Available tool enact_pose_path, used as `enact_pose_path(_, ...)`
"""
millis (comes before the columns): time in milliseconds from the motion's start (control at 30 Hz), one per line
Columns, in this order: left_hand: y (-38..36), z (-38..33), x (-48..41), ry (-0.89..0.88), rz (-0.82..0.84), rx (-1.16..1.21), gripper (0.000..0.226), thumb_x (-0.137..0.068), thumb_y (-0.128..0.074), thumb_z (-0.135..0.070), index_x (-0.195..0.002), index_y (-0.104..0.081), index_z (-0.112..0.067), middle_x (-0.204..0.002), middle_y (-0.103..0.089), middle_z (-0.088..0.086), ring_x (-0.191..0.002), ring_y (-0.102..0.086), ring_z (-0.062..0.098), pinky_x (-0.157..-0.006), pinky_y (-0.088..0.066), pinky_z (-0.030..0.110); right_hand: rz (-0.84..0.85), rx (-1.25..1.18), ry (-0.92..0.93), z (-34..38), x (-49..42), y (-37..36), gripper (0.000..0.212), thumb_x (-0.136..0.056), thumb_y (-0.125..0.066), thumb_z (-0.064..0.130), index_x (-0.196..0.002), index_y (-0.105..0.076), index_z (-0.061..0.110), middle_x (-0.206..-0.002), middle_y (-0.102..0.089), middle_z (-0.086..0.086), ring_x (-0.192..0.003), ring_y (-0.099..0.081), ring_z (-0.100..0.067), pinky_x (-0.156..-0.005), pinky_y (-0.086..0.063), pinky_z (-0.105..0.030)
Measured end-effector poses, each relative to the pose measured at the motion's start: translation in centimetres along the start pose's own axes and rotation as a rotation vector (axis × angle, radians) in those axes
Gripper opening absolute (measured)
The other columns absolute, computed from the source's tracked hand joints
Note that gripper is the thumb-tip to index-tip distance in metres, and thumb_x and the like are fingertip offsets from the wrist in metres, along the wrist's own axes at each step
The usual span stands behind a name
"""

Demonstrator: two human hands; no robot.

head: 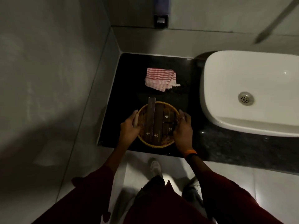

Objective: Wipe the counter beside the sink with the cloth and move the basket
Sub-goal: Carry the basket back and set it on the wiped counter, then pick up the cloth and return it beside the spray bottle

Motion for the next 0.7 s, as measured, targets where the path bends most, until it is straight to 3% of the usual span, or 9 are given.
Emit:
enact_pose_path(67, 0.4, -0.2, -1.2, -0.007, 0.01, 0.053, 0.074, -0.086, -0.068, -0.003, -0.151, -0.041, -0.025, -0.135, -0.063, 0.008, -0.11, -0.059, 0.011, -0.092, -0.047, 0.021, -0.023, -0.008, -0.027, 0.6, -1.4, -0.5, 0.064, -0.094, -0.058, -0.002, -0.154, -0.039, 0.008, -0.156, -0.037, -0.017, -0.129, -0.057, -0.034, -0.106, -0.047, -0.036)
enact_pose_path(233, 0.4, 0.3, -2.0, -0.015, 0.053, 0.052, 0.072, -0.089, -0.068, -0.009, -0.151, -0.039, -0.03, -0.139, -0.06, 0.009, -0.113, -0.062, 0.02, -0.094, -0.053, 0.032, -0.09, 0.007, -0.04, 0.7, -2.2, -0.7, 0.047, -0.099, -0.057, 0.006, -0.145, -0.052, 0.013, -0.15, -0.047, -0.012, -0.127, -0.058, -0.026, -0.102, -0.04, -0.024)
enact_pose_path(333, 1.1, -0.8, -3.8, 0.042, -0.008, 0.127, 0.059, -0.094, -0.066, -0.029, -0.148, -0.043, -0.026, -0.148, -0.053, 0.006, -0.133, -0.053, 0.023, -0.107, -0.047, 0.04, -0.205, -0.024, -0.065, 1.0, -4.0, -0.1, 0.036, -0.099, -0.062, 0.019, -0.135, -0.061, 0.015, -0.142, -0.056, -0.007, -0.124, -0.06, -0.022, -0.103, -0.048, -0.032)
enact_pose_path(400, 1.4, -2.9, -7.2, 0.026, -0.087, 0.145, 0.048, -0.099, -0.058, -0.031, -0.145, -0.047, -0.022, -0.145, -0.056, 0.005, -0.132, -0.054, 0.021, -0.107, -0.046, 0.037, -0.25, -0.033, -0.086, 1.9, -7.5, 0.2, 0.036, -0.099, -0.065, 0.02, -0.133, -0.062, 0.01, -0.135, -0.062, -0.012, -0.122, -0.062, -0.026, -0.104, -0.05, -0.04)
enact_pose_path(533, 0.3, -8.0, -16.4, -0.073, -0.096, 0.074, 0.041, -0.101, -0.054, -0.02, -0.14, -0.053, -0.009, -0.137, -0.062, 0.014, -0.125, -0.06, 0.025, -0.093, -0.043, 0.024, -0.119, -0.015, -0.157, 4.1, -16.7, -0.6, 0.048, -0.101, -0.062, 0.031, -0.14, -0.055, 0.004, -0.14, -0.06, -0.019, -0.128, -0.058, -0.033, -0.11, -0.047, -0.045)
enact_pose_path(633, -2.2, -10.2, -22.2, -0.042, 0.016, 0.021, 0.047, -0.096, -0.063, -0.021, -0.138, -0.053, -0.003, -0.138, -0.061, 0.018, -0.127, -0.059, 0.031, -0.097, -0.046, 0.029, 0.021, 0.093, -0.265, 4.7, -21.9, -2.6, 0.066, -0.1, -0.06, 0.042, -0.15, -0.041, 0.006, -0.154, -0.045, -0.018, -0.143, -0.04, -0.037, -0.12, -0.034, -0.049)
enact_pose_path(700, -3.3, -11.1, -24.7, 0.01, 0.036, -0.06, 0.049, -0.091, -0.069, -0.025, -0.132, -0.058, -0.002, -0.135, -0.063, 0.019, -0.125, -0.061, 0.033, -0.101, -0.051, 0.036, 0.045, 0.125, -0.325, 4.8, -23.7, -3.4, 0.062, -0.097, -0.062, 0.042, -0.145, -0.047, 0.007, -0.151, -0.05, -0.019, -0.141, -0.043, -0.039, -0.117, -0.039, -0.051)
Point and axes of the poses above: each hand's wrist, its own x-axis away from the middle knuckle, its own y-axis out of the back of the hand, z = x × y, the point moved 1 cm from there along -x, towards the middle knuckle
